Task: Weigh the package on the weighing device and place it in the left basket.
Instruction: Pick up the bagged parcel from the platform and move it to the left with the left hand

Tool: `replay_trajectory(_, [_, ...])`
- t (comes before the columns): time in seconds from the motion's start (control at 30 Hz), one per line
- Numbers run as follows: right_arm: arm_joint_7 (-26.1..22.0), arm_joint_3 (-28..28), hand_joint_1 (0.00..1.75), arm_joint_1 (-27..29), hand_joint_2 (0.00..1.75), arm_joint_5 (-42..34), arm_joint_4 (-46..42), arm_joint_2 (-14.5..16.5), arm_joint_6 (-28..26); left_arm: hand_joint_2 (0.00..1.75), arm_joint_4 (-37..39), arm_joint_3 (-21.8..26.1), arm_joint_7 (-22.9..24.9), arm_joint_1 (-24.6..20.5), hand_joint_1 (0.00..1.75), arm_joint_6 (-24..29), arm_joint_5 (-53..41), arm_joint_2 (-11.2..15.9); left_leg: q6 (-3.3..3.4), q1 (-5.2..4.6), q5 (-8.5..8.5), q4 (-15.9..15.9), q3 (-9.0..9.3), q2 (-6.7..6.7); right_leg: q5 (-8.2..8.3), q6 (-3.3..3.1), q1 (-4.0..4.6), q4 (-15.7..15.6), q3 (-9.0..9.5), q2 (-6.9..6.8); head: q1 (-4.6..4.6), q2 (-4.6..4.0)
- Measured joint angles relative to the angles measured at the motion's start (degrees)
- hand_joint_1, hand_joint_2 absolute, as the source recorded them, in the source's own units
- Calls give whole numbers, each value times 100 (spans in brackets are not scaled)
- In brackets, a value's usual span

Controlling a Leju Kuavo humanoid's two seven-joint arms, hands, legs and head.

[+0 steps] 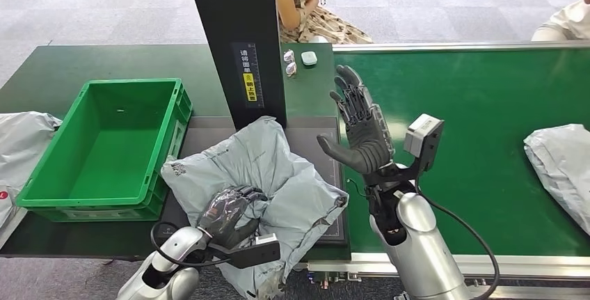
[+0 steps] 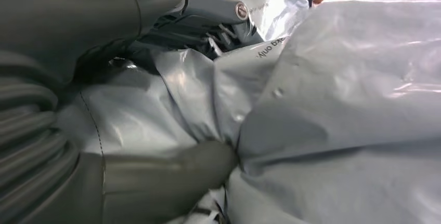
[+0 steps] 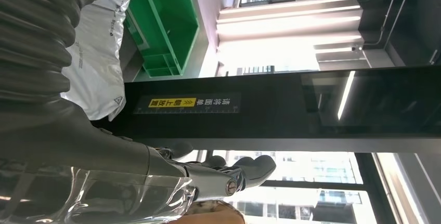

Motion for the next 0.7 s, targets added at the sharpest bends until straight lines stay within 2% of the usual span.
replay_trajectory(0.27, [45, 0, 0, 37, 175, 37, -13, -35, -60, 175, -70, 129, -213, 85, 175, 533, 407, -146, -1, 1, -1, 0, -13, 3, 0, -1, 0, 0, -19, 6, 0, 0])
replay_trajectory(0.57, [46, 0, 0, 79, 175, 42, -34, -66, -60, 175, -132, 216, -278, 180, 175, 661, 506, -216, -1, 2, -1, 0, -28, 4, -1, -1, 0, 1, -35, 7, 0, 0])
replay_trajectory(0.7, [46, 0, 0, 83, 175, 48, -34, -73, -66, 175, -242, 282, -420, 272, 175, 955, 682, -244, -1, 2, -1, 0, -31, 7, -1, -1, 0, 1, -38, 8, 0, 0])
